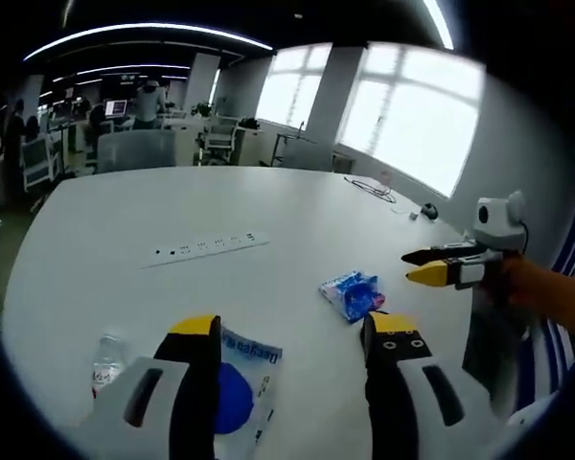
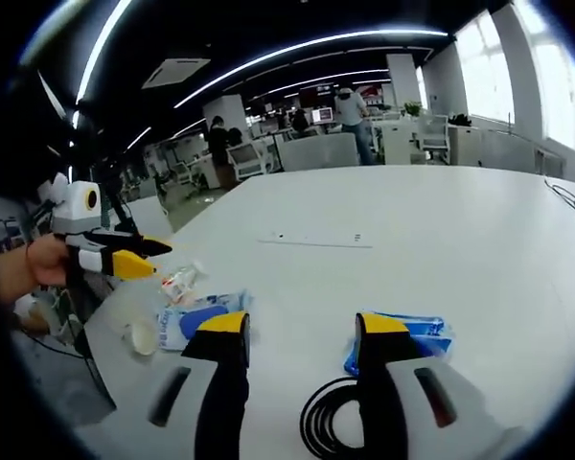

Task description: Arrange the tabletop items into an orderly group along one side of the table until the central work area is clear of visible clutter.

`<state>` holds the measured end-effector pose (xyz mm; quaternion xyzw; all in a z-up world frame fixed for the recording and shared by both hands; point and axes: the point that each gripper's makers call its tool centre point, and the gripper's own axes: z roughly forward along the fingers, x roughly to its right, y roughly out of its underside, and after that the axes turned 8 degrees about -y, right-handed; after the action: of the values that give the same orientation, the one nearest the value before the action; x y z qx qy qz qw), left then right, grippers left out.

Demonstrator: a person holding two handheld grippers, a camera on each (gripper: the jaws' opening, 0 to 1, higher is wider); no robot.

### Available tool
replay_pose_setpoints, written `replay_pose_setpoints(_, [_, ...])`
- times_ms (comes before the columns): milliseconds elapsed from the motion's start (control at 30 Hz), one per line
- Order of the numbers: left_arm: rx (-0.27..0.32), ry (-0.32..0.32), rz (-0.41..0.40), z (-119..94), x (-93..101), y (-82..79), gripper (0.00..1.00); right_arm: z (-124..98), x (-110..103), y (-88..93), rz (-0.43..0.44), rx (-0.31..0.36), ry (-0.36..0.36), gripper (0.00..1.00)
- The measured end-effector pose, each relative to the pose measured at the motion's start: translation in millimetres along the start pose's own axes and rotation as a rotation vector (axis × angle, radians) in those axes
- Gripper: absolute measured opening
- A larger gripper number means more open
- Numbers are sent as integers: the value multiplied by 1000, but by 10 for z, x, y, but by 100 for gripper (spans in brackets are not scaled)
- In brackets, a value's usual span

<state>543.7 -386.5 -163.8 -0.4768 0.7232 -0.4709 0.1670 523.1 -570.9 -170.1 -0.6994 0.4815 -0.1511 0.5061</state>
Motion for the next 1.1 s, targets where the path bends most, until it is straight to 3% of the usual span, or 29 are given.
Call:
replay_pose_setpoints(600, [-11,-108,-45,-435,-454,263,61,212,-321,-21,-41,-21,-92,44])
replay_pose_setpoints(800, [-19,-155,-79,-551,-639,377,61,369,-420,-16,-55,-40,-131,44])
replay_pose_setpoints(1100, [-48,-203,-112,-626,-755,596,61,594,-568,-21,-75,-57,-188,44])
